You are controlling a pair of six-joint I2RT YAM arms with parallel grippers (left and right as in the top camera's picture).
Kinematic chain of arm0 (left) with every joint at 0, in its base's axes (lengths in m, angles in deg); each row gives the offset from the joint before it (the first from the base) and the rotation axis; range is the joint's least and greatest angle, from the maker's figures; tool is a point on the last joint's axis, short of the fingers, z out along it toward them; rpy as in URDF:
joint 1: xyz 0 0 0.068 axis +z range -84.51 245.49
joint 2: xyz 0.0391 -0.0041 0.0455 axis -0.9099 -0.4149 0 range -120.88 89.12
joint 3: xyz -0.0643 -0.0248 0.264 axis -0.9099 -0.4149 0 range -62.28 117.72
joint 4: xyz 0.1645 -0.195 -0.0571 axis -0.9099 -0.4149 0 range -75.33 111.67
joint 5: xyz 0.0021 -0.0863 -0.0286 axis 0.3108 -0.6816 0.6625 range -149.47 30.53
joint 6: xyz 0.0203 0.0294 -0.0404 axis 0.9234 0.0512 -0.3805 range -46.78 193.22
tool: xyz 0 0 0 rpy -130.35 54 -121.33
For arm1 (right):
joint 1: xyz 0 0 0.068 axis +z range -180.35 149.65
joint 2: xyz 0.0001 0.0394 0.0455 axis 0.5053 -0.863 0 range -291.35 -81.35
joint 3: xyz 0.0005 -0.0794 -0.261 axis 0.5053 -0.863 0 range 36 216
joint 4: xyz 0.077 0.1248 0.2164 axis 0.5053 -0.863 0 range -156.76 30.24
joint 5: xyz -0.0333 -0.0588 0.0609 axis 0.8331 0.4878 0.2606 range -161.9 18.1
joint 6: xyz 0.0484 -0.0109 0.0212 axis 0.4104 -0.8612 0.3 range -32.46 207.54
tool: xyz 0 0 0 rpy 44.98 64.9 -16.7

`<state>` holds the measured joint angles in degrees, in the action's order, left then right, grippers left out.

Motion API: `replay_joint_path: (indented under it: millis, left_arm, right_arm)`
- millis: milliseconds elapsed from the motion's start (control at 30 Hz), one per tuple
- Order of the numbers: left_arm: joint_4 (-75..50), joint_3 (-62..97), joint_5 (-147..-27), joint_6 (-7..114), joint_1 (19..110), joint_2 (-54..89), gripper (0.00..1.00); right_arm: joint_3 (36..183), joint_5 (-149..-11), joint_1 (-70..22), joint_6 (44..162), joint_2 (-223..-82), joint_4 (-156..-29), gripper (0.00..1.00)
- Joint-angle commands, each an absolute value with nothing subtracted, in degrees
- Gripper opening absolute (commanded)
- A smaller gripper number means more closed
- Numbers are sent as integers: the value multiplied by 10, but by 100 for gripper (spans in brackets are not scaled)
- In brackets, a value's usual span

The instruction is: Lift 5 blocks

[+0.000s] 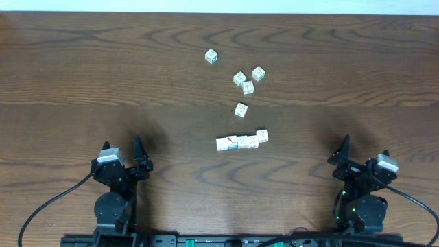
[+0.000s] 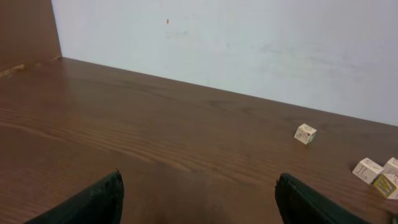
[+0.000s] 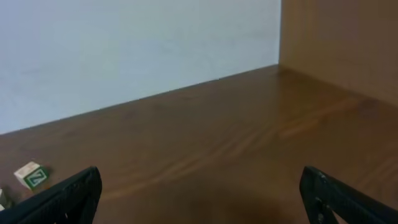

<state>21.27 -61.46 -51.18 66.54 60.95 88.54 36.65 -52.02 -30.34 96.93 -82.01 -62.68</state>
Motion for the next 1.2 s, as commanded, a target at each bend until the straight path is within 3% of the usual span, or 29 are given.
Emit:
replay_joint_path:
  millis: [0,1167]
  left_arm:
    - [183,-621,-500,660,612,889,79]
    - [183,-621,-500,660,612,889,79]
  right_arm:
    - [363,-620,-308,934,-816,-634,99]
    - [363,-658,-313,937,-824,-635,99]
